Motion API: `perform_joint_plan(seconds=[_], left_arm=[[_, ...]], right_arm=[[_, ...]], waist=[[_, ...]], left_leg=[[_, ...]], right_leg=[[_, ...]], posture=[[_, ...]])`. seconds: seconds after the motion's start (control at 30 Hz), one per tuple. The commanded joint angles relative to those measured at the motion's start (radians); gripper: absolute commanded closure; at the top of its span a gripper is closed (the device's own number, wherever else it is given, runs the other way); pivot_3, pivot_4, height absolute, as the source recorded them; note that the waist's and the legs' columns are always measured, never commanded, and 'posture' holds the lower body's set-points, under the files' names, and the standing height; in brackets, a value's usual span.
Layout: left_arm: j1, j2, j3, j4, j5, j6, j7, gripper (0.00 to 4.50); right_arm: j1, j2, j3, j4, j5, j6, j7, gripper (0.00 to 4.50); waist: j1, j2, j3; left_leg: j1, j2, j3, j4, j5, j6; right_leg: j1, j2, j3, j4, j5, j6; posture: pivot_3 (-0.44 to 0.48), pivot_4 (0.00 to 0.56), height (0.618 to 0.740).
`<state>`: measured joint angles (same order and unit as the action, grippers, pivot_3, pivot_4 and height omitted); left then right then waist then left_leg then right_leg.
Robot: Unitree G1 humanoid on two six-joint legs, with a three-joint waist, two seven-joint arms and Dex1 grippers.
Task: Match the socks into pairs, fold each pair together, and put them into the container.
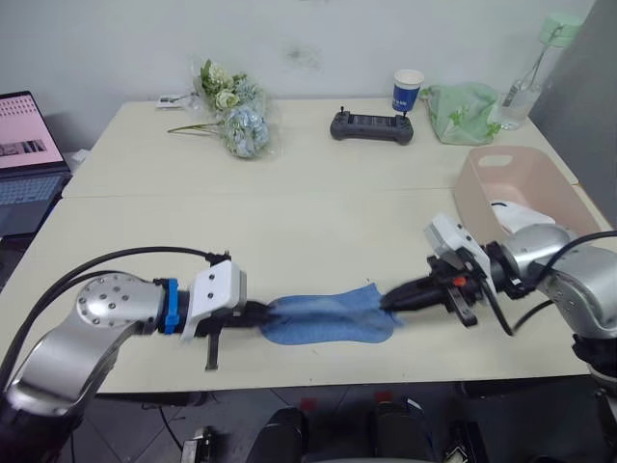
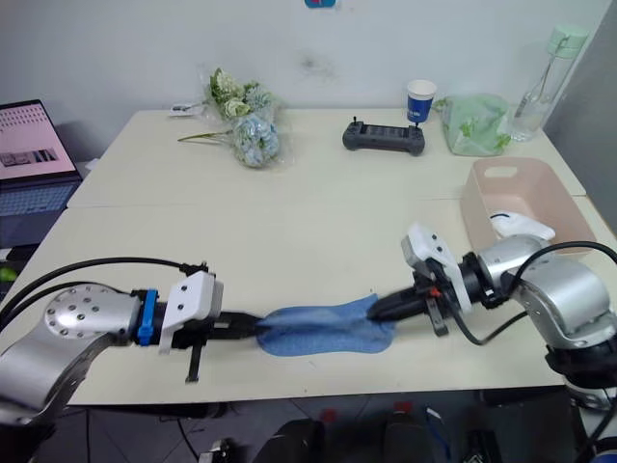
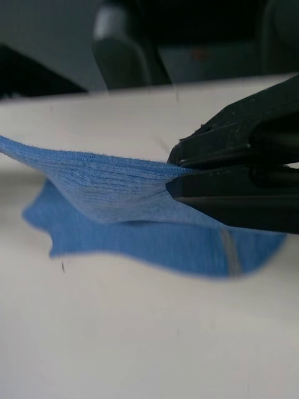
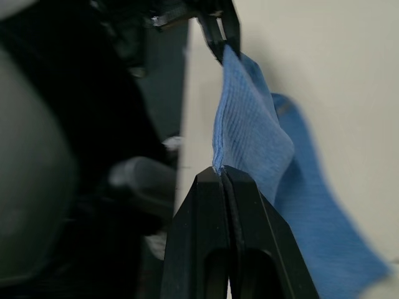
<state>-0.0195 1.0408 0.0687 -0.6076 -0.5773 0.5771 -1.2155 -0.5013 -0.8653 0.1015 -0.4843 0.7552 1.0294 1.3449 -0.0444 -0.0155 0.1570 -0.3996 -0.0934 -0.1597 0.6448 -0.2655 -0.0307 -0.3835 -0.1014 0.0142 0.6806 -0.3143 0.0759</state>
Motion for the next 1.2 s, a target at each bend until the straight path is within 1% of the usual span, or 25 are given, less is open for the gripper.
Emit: perform_joint_plan(seconds=[0.03,0.17,0.23,0.33,0.5,0.63,0.8,0.97,1.07,1.2], left_arm=[[0.041,0.033,0.023,-0.044,-0.027,0.009,-0.026,4.5],[0.021,0.004,-0.05,0.029,0.067,-0.031,0.024,4.5],[-0.008,-0.02,-0.088,0.081,0.109,-0.053,0.042,4.5],[-0.055,-0.041,-0.154,0.172,0.188,-0.118,0.031,4.5],[-0.196,-0.122,-0.247,0.318,0.265,-0.164,0.031,4.5],[-0.299,-0.184,-0.301,0.399,0.315,-0.187,0.023,4.5],[-0.365,-0.221,-0.349,0.477,0.364,-0.211,0.003,4.5],[-0.404,-0.25,-0.363,0.538,0.399,-0.232,-0.003,4.5],[-0.423,-0.276,-0.353,0.561,0.4,-0.243,0.004,3.86],[-0.42,-0.259,-0.31,0.555,0.394,-0.235,0.011,2.63]], right_arm=[[0.049,-0.002,-0.019,-0.065,0.079,0.037,-0.039,4.48],[0.097,0.034,0.038,-0.018,-0.003,-0.036,-0.114,4.48],[0.092,0.053,0.068,0.04,-0.066,-0.09,-0.146,4.48],[0.067,0.075,0.106,0.138,-0.151,-0.17,-0.167,4.48],[0.003,0.11,0.168,0.293,-0.278,-0.304,-0.16,4.48],[-0.048,0.148,0.198,0.387,-0.352,-0.368,-0.17,4.48],[-0.068,0.17,0.199,0.441,-0.399,-0.396,-0.167,4.48],[-0.064,0.17,0.193,0.431,-0.416,-0.389,-0.159,4.48],[-0.061,0.181,0.168,0.421,-0.404,-0.373,-0.176,3.84],[-0.048,0.164,0.103,0.368,-0.355,-0.322,-0.183,2.5]], waist=[[0.005,0.0,0.0],[0.015,0.0,0.0],[0.016,0.0,0.0],[0.015,0.0,0.0],[0.015,-0.001,0.0],[0.014,-0.001,0.0],[0.012,-0.001,0.0],[0.011,-0.001,0.0],[0.012,-0.001,0.0],[0.012,-0.001,0.0]], left_leg=[[0.0,0.0,0.0,0.0,0.0,0.0],[0.001,0.0,0.001,0.0,0.0,0.0],[0.002,0.0,0.001,0.001,0.0,0.0],[0.001,0.0,0.001,0.001,0.0,-0.001],[0.001,0.0,0.001,0.001,0.002,-0.004],[0.001,0.0,0.001,0.001,0.002,-0.004],[0.0,0.0,0.001,0.001,0.002,-0.004],[0.0,0.0,0.001,0.001,0.002,-0.004],[0.0,0.0,0.001,0.001,0.002,-0.004],[0.0,0.0,0.001,0.001,0.002,-0.004]], right_leg=[[0.0,0.0,0.0,0.0,0.0,0.0],[0.003,0.0,-0.001,-0.001,0.0,0.0],[0.003,0.0,-0.001,-0.001,0.0,0.0],[0.003,0.0,-0.001,-0.001,0.0,0.0],[0.002,0.001,-0.001,-0.001,0.0,0.0],[0.002,0.001,-0.001,0.0,0.0,0.0],[0.001,0.001,-0.001,0.0,0.0,0.0],[0.001,0.001,-0.001,0.0,0.0,0.0],[0.0,0.001,-0.001,0.0,0.0,0.0],[0.0,0.001,-0.001,0.0,0.0,0.0]], posture=[[0.0,0.15,0.74],[0.0,0.15,0.74],[0.0,0.15,0.74],[0.0,0.15,0.74],[0.0,0.15,0.74],[0.0,0.15,0.74],[0.0,0.15,0.74],[0.0,0.15,0.74],[0.0,0.15,0.74],[0.0,0.15,0.74]])
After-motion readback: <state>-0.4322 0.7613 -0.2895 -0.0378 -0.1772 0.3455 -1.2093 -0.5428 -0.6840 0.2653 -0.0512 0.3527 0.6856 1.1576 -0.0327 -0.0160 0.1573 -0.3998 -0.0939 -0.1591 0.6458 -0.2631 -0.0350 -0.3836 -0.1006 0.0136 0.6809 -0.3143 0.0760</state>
